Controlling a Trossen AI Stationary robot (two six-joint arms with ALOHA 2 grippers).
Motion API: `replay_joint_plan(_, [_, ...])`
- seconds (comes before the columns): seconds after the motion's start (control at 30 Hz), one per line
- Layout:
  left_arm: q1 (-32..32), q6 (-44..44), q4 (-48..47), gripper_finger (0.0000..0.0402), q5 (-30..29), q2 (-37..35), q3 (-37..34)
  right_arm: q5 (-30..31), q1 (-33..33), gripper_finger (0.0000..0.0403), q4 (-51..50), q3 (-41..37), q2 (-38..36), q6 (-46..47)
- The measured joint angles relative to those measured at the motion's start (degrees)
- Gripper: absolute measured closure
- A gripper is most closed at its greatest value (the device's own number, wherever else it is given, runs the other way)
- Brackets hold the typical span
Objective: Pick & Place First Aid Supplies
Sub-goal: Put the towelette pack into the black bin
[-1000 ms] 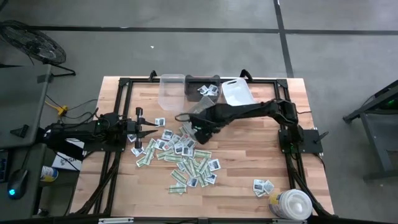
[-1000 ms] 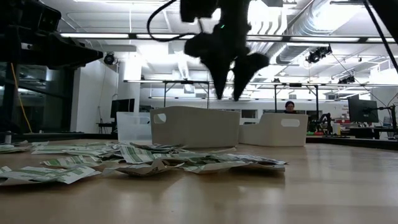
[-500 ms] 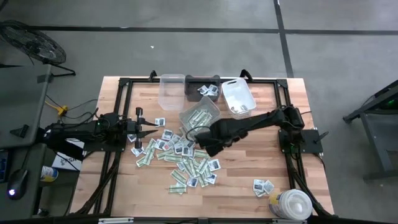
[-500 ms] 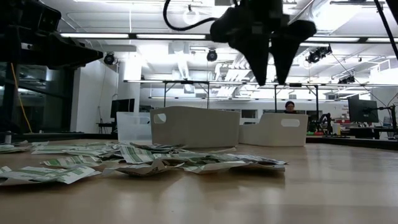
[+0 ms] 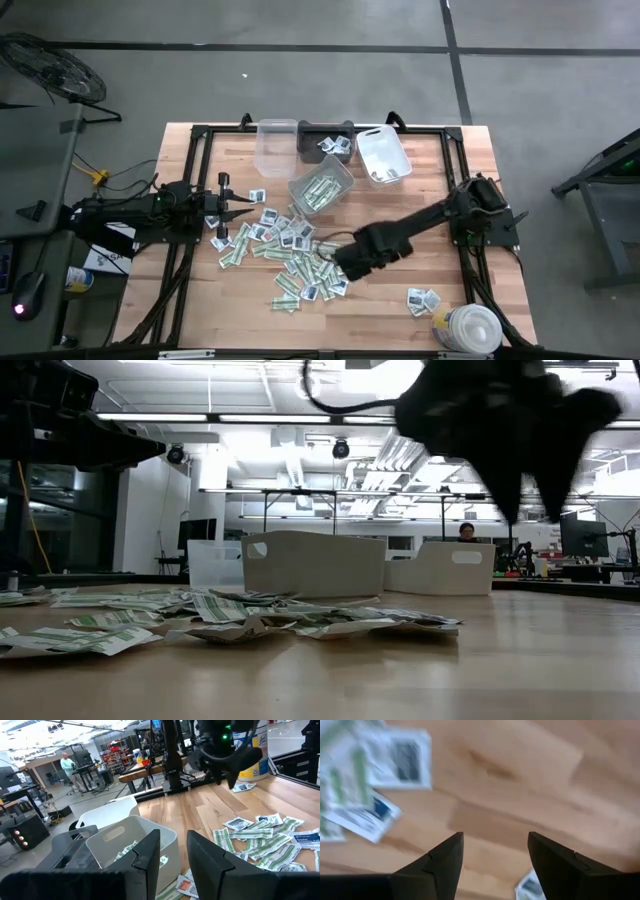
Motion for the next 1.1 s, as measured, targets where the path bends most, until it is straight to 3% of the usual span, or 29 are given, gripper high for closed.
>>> replay_joint_plan(0.33, [-0.01, -0.01, -0.01, 0.0305, 0.00, 0.00, 0.00, -8.46, 9.49, 0.0188, 9.38, -9.54, -1.51, 15.27])
replay_joint_plan(1.1, [0.01, -0.01, -0.01, 0.0305, 0.01, -0.02, 0.00, -9.59, 14.18, 0.0188, 24.98, -27.89, -11.09, 26.80])
